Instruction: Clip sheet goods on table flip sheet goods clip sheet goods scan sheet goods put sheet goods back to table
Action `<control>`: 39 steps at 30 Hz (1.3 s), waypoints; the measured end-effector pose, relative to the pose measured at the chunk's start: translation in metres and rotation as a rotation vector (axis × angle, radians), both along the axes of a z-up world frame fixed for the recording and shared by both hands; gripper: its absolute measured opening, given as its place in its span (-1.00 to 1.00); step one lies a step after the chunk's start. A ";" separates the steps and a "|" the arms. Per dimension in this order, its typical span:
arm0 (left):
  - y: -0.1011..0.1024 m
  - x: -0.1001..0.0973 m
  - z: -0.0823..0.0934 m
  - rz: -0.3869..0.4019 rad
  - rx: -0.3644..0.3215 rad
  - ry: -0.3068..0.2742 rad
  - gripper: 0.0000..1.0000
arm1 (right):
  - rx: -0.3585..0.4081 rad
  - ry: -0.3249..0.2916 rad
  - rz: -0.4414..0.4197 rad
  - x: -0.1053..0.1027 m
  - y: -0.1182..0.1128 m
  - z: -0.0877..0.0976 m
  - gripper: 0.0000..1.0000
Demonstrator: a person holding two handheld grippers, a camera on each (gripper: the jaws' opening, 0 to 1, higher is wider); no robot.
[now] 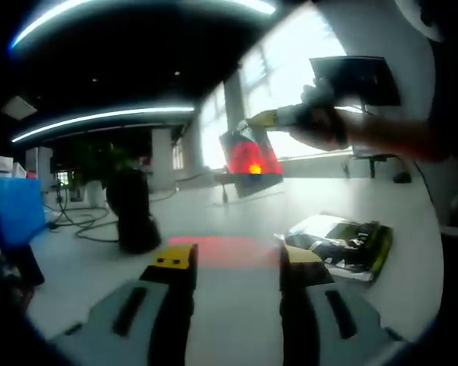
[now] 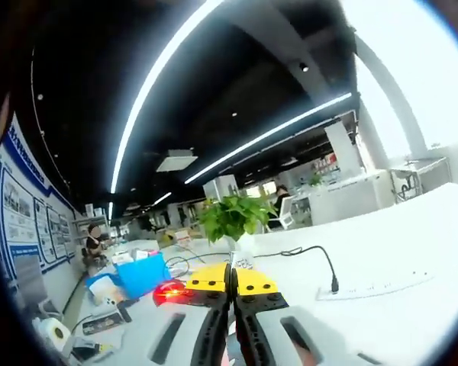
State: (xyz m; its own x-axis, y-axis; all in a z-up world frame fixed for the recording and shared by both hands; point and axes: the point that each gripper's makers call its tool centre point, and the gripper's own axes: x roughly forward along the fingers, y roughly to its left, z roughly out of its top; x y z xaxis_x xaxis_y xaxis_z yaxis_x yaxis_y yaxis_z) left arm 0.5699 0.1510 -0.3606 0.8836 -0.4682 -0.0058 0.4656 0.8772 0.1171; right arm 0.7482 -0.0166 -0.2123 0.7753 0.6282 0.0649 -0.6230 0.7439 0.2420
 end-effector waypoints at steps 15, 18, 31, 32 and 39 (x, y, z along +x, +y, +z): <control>0.000 0.001 -0.002 0.001 0.012 0.003 -0.30 | -0.425 -0.297 0.026 -0.006 0.007 -0.003 -1.00; 0.001 0.001 -0.002 0.003 0.012 0.003 -0.30 | -0.457 -0.305 0.031 -0.008 0.011 -0.009 -1.00; 0.000 0.001 -0.002 0.005 0.016 0.002 -0.30 | -0.619 -0.413 0.058 0.001 0.015 -0.036 -1.00; 0.001 0.001 -0.002 0.006 0.016 0.002 -0.30 | -0.612 -0.409 0.058 0.001 0.014 -0.036 -1.00; 0.000 0.001 -0.003 0.006 0.019 0.004 -0.30 | -0.616 -0.411 0.018 0.016 0.000 -0.037 -1.00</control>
